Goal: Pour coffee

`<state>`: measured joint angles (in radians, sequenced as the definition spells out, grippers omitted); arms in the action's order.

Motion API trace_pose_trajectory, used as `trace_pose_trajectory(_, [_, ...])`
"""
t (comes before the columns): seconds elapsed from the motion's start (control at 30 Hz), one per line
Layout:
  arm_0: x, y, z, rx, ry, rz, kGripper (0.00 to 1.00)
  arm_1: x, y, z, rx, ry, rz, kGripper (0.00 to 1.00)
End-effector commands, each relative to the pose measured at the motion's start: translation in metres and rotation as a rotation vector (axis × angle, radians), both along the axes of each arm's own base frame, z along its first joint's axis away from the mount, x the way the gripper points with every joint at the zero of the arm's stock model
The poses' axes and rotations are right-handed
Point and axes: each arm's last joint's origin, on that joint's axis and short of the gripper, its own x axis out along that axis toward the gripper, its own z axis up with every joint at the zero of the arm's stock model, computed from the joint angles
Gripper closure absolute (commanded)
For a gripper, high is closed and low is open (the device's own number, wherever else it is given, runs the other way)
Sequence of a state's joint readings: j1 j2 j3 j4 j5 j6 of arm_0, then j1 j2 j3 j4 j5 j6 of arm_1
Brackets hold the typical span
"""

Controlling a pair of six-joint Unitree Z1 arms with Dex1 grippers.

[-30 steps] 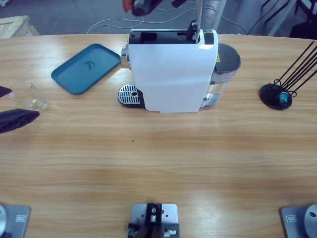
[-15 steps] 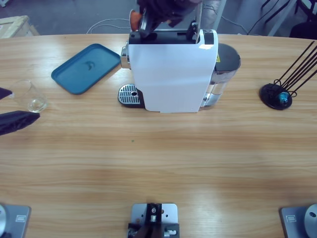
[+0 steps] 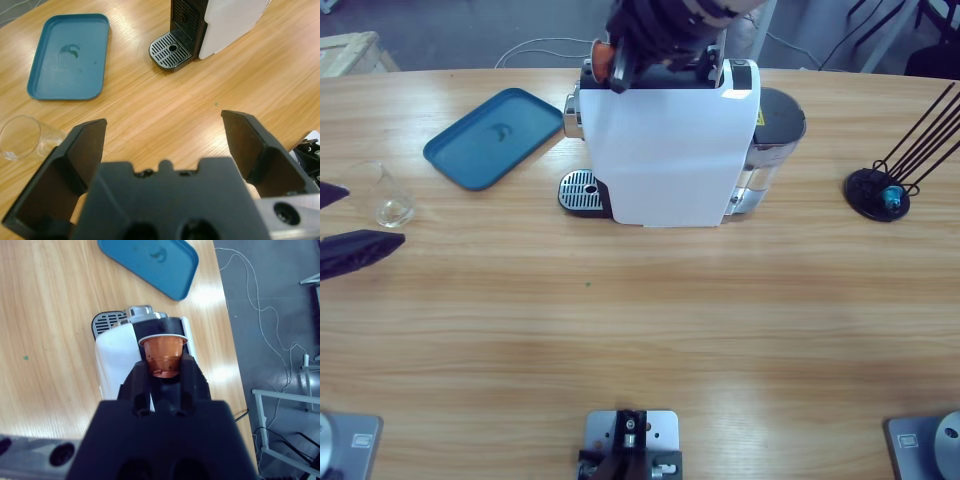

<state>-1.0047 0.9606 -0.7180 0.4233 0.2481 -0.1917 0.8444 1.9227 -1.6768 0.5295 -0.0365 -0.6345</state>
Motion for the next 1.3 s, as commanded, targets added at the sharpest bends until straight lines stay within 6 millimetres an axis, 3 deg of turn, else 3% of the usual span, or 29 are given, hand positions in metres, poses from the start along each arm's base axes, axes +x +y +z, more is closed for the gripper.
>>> trace_pose_trajectory(0.03, [0.002, -0.002, -0.011, 0.027, 0.014, 0.015, 0.009, 0.011, 0.001, -0.032, -0.05, 0.065, -0.009, 1.0])
trace_pose_trajectory(0.17, [0.002, -0.002, -0.012, 0.028, 0.015, 0.016, 0.009, 0.011, 0.002, -0.035, -0.049, 0.077, -0.008, 1.0])
trace_pose_trajectory(0.2, [0.002, -0.002, -0.012, 0.028, 0.016, 0.016, 0.009, 0.011, 0.002, -0.035, -0.045, 0.082, -0.009, 0.956])
trace_pose_trajectory(0.27, [0.001, -0.002, -0.013, 0.03, 0.017, 0.016, 0.009, 0.011, 0.002, -0.034, -0.038, 0.087, -0.017, 0.53])
trace_pose_trajectory(0.33, [0.001, -0.002, -0.013, 0.031, 0.017, 0.016, 0.009, 0.011, 0.001, -0.034, -0.037, 0.087, -0.026, 0.173])
trace_pose_trajectory(0.37, [0.001, -0.002, -0.013, 0.031, 0.018, 0.016, 0.009, 0.01, 0.001, -0.033, -0.034, 0.085, -0.031, 0.06])
trace_pose_trajectory(0.5, [0.001, -0.002, -0.013, 0.03, 0.016, 0.015, 0.009, 0.01, -0.001, -0.03, -0.028, 0.08, -0.046, 0.0])
trace_pose_trajectory(0.67, [0.002, -0.002, -0.013, 0.031, 0.017, 0.016, 0.009, 0.004, -0.006, -0.009, 0.027, 0.051, -0.045, 0.019])
trace_pose_trajectory(0.7, [0.002, -0.002, -0.013, 0.029, 0.015, 0.015, 0.009, 0.001, -0.008, 0.001, 0.058, 0.047, -0.041, 0.133])
trace_pose_trajectory(0.83, [0.002, -0.003, -0.011, 0.015, 0.005, 0.016, 0.009, -0.029, -0.007, 0.054, 0.204, 0.101, -0.063, 0.98])
trace_pose_trajectory(0.9, [0.003, -0.004, -0.009, 0.002, -0.002, 0.015, 0.009, -0.043, -0.009, 0.062, 0.221, 0.141, -0.12, 1.0])
trace_pose_trajectory(1.07, [0.002, -0.003, -0.005, -0.019, -0.014, 0.014, 0.009, -0.087, -0.028, 0.045, 0.333, 0.228, -0.36, 1.0])
trace_pose_trajectory(1.17, [0.002, -0.002, -0.004, -0.023, -0.017, 0.012, 0.009, -0.109, -0.058, 0.045, 0.426, 0.3, -0.497, 1.0])
trace_pose_trajectory(1.3, [0.002, -0.003, -0.004, -0.019, -0.016, 0.011, 0.009, -0.129, -0.105, 0.055, 0.612, 0.227, -0.73, 1.0])
